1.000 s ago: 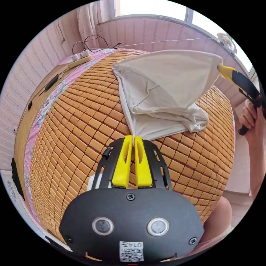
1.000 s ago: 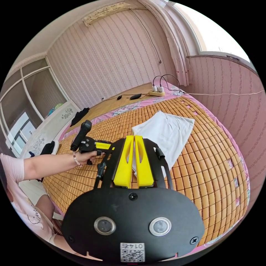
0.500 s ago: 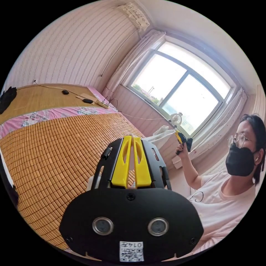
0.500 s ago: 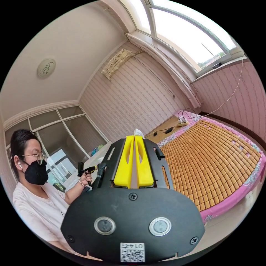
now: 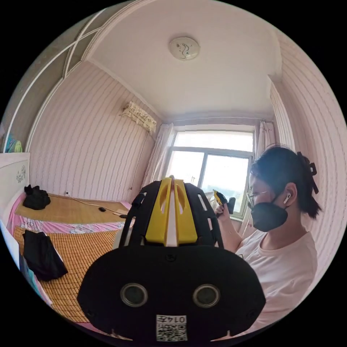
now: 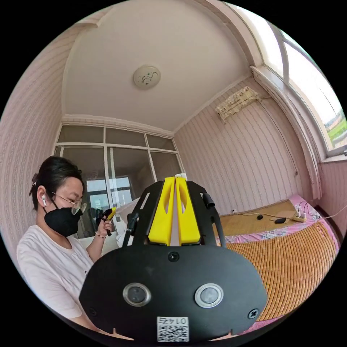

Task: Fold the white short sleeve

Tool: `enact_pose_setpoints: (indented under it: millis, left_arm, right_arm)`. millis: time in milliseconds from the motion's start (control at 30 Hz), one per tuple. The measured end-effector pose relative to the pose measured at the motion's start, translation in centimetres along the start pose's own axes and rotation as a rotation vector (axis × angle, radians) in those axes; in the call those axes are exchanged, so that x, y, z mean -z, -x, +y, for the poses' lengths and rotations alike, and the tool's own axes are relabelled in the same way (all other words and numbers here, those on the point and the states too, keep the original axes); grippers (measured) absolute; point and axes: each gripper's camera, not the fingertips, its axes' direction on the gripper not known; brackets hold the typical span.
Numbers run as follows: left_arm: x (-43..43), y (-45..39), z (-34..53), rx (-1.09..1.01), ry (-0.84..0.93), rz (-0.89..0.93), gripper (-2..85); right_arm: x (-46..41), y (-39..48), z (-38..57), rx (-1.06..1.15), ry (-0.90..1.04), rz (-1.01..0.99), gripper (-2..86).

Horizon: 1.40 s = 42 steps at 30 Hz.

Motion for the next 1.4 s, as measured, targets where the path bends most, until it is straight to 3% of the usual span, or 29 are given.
enact_pose_setpoints:
  millis: [167, 300, 533, 700, 867, 1000, 1200, 1400]
  left_arm:
    - [4.4, -4.2, -8.4, -0.183, -0.16, -0.094, -1.0]
    - [1.3, -1.7, -12.3, -0.164, -0.128, -0.181, -1.0]
    - [-14.2, 17.3, -10.7, 0.235, 0.194, -0.34, -1.0]
    - [-23.0, 26.1, -9.0, 0.381, 0.293, -0.45, -1.0]
    - [-26.0, 26.0, -14.2, 0.307, 0.113, -0.457, -1.0]
    - [-25.9, 22.9, -14.8, 0.156, 0.093, -0.451, -1.0]
    - [-25.8, 21.9, -2.1, 0.148, 0.332, -0.473, -1.0]
    - [-30.0, 22.1, 18.5, 0.153, 0.845, -0.616, -1.0]
  right_arm:
    - [-1.1, 6.7, -8.4, 0.244, -0.049, -0.013, -0.2]
    - [-6.8, 5.7, -12.4, 0.267, 0.058, 0.075, -0.2]
    - [-21.8, -11.9, -4.9, -0.026, 0.481, 0.373, -0.2]
    - [-29.0, -21.2, -0.2, -0.179, 0.577, 0.479, -0.2]
    - [-32.5, -22.7, -5.5, -0.195, 0.4, 0.355, -0.2]
    - [-31.8, -19.4, -6.8, -0.017, 0.294, 0.257, -0.2]
    - [-27.2, -19.3, 5.3, -0.02, 0.424, 0.287, -0.1]
    - [-26.1, -25.3, 24.5, -0.342, 0.818, 0.466, -0.1]
